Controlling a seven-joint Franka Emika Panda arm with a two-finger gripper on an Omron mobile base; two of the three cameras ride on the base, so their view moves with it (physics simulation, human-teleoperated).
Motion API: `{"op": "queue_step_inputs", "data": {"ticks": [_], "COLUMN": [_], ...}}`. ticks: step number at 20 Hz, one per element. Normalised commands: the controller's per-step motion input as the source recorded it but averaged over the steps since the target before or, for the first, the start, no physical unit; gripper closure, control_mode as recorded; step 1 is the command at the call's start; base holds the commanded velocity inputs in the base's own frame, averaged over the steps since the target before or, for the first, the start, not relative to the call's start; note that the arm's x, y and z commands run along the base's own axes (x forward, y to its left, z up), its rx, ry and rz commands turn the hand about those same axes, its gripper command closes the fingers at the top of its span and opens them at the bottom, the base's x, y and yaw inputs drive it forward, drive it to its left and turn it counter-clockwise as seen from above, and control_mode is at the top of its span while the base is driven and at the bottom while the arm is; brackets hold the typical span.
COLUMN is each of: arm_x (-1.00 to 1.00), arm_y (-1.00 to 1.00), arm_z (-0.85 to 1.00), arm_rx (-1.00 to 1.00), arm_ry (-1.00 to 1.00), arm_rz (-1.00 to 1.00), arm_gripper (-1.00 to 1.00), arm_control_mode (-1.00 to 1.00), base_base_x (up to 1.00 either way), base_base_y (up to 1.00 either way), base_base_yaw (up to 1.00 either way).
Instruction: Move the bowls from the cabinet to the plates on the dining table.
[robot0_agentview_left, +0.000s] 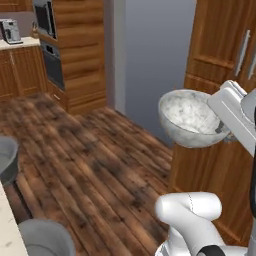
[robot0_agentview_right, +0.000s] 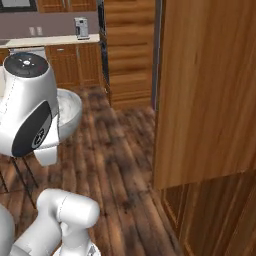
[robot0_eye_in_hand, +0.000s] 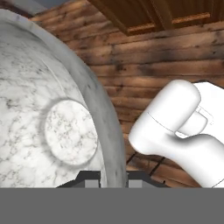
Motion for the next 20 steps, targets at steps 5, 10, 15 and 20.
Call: {"op": "queue_step_inputs", "data": {"ticks": [5,10,15,20], "arm_x": [0.0,0.0,0.0,0.0], "arm_y": [0.0,0.0,0.0,0.0], "arm_z": [0.0,0.0,0.0,0.0], "arm_rx": [0.0,0.0,0.0,0.0], "arm_ry": [0.0,0.0,0.0,0.0], "arm_rz": [0.0,0.0,0.0,0.0], "arm_gripper": [1.0,1.0,1.0,1.0], "arm_control_mode": [1.0,1.0,1.0,1.0], "base_base_x": [0.2,0.04,-0.07,-0.17], "base_base_y": [0.04,0.03,0.0,0.0], "base_base_yaw": [0.52,0.55,0.62,0.62]}}
